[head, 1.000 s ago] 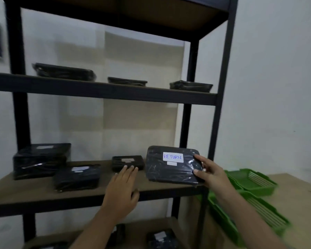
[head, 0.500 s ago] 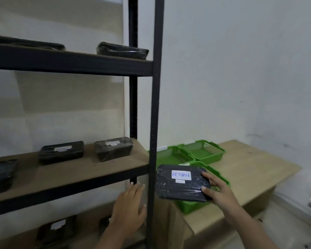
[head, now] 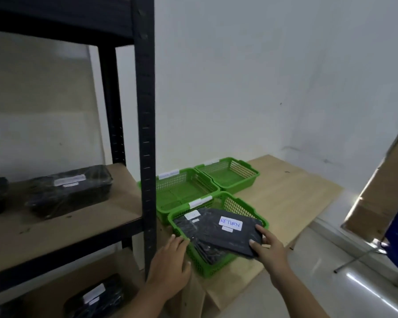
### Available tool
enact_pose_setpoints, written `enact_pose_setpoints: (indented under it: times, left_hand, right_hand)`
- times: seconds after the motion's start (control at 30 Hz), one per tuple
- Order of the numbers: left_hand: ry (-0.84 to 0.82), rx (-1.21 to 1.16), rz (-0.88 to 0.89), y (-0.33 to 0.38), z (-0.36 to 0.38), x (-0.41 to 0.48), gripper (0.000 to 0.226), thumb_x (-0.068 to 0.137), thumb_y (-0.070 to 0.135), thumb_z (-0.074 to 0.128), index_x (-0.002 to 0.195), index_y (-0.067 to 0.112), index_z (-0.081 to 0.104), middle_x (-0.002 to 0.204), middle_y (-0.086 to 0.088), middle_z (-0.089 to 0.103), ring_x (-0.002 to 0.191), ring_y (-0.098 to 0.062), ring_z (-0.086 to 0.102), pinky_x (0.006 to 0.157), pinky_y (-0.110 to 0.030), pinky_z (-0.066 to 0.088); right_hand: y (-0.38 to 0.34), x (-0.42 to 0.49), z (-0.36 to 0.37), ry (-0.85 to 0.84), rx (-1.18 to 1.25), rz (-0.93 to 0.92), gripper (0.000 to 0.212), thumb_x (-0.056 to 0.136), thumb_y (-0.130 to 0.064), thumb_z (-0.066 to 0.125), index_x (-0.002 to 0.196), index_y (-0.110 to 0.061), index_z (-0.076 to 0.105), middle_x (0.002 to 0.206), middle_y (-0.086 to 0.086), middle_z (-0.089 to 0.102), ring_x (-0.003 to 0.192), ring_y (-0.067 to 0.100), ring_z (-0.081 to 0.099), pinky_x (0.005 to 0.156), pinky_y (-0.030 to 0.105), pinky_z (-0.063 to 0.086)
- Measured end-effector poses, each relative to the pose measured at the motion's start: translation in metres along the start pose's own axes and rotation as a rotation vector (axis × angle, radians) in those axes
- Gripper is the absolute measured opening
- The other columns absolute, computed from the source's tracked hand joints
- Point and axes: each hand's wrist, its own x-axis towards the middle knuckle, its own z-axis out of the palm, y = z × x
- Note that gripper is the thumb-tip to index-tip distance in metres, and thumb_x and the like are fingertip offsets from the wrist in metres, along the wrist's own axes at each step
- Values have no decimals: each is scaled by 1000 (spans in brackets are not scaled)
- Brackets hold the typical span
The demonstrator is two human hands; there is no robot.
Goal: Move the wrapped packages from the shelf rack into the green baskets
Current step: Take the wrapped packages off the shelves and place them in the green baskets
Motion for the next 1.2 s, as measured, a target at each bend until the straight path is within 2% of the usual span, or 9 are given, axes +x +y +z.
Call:
enact_pose_setpoints:
  times: [0.17,0.3,0.5,0.73,0.83,0.9,1.03,1.1,1.2]
  left_hand:
    - [-78,-17,-99,2,31,40,62,92,36,43,147,20,18,154,2,18,142,-18,5,112,-38,24]
    - [-78,-1,-233,4,52,72,64,93,37,42,148,18,15,156,0,13,143,-20,4,112,-36,25]
    - [-113,93,-435,14,72,99,70,94,44,36,149,12,7,157,-4,5,143,-22,5,112,-35,24]
    - [-173,182,-503,21,85,106,71,93,37,39,148,9,5,157,-6,1,142,-22,4,113,-36,20]
    - [-125,210,-517,20,89,106,70,81,32,50,141,0,32,149,-16,28,135,-31,31,108,-43,33]
    - [-115,210,-495,16,95,106,69,58,33,63,117,-3,60,124,-20,58,108,-35,59,86,-46,51]
    - [-88,277,-515,22,98,110,76,34,33,84,101,0,70,106,-18,67,90,-33,67,72,-45,55]
    - [-105,256,-529,25,96,110,78,45,34,82,112,-2,64,119,-21,61,103,-35,62,82,-45,52]
    - [-114,214,-540,27,94,110,74,85,34,50,145,3,21,154,-16,15,141,-31,15,113,-42,18]
  right_hand:
    - [27,57,16,66,-13,73,53,81,-7,69,130,-13,53,103,17,59,91,33,63,81,53,54]
    - [45,116,28,96,-72,82,56,80,-15,71,132,-14,50,118,21,56,101,32,59,91,49,51]
    - [60,176,44,70,-165,159,59,82,-16,70,135,-5,44,130,27,47,118,39,47,99,45,42]
    - [77,204,57,43,-242,241,62,84,-11,67,137,0,37,135,37,31,116,42,42,99,37,34]
    - [83,210,65,-32,-300,277,66,83,-12,69,139,-2,35,138,35,25,106,46,50,99,40,38]
    - [86,214,68,-93,-342,310,70,82,-11,70,140,-3,33,138,35,24,105,48,52,99,42,39]
    - [92,218,69,-201,-429,371,72,81,-13,71,139,1,31,138,36,26,108,48,50,97,41,41]
    - [95,219,69,-253,-439,390,68,80,-17,72,135,3,36,134,35,37,111,45,50,95,41,43]
    - [98,221,70,-381,-440,392,57,78,-20,73,122,5,47,123,26,55,111,39,54,96,42,46]
